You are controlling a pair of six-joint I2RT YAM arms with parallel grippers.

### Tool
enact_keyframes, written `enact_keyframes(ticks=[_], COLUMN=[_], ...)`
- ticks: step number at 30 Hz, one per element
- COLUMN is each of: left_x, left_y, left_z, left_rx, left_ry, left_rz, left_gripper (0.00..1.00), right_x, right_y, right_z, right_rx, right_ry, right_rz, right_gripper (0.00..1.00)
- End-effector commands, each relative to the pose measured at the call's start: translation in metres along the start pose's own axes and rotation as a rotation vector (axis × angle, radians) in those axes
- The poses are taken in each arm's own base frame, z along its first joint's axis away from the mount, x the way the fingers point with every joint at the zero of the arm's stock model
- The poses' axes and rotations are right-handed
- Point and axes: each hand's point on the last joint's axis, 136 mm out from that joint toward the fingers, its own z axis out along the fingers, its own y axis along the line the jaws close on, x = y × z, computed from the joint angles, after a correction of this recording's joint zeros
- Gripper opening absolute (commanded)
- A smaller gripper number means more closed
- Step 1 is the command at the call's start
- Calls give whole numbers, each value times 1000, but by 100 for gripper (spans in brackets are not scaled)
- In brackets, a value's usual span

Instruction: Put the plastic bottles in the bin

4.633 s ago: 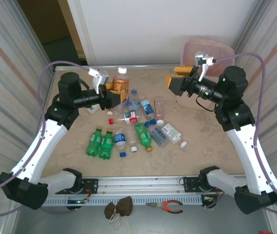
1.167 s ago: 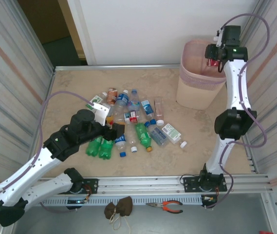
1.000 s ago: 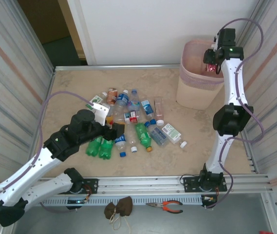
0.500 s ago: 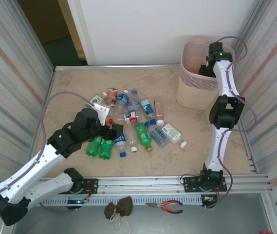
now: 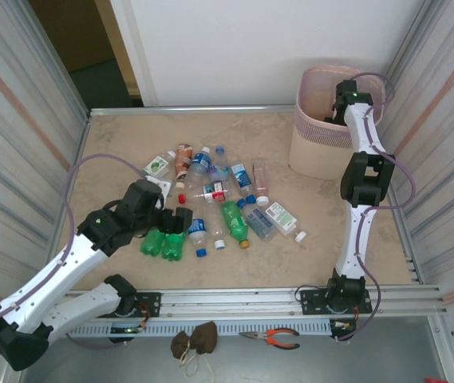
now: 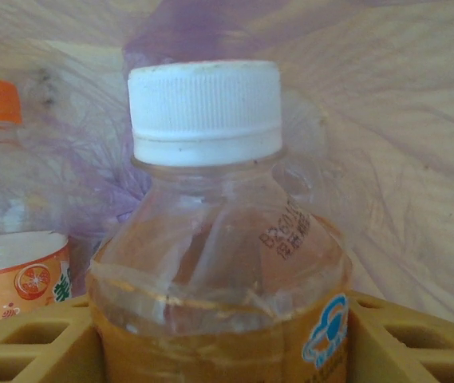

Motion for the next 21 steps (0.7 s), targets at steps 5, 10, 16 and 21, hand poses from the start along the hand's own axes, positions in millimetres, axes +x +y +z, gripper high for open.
enact_keyframes(ticks=[5,10,16,21], left_x=[33,44,54,64], left_y=[40,59,73,83], left_z=[-6,-6,0,5], left_rx=[-192,-266,-350,-436], left_ry=[150,208,286,343], left_rz=[-84,-162,-231,-273], left_gripper=[88,88,87,87], right_x=[3,0,-5,-10], right_y=[-2,-1,-1,1], right_z=[-14,-34,-64,-101], right_rx=[3,-2,-9,-26], right_ry=[-1,-30,-80,-146], right_rz=[16,16,14,14], right_gripper=[71,75,79,79])
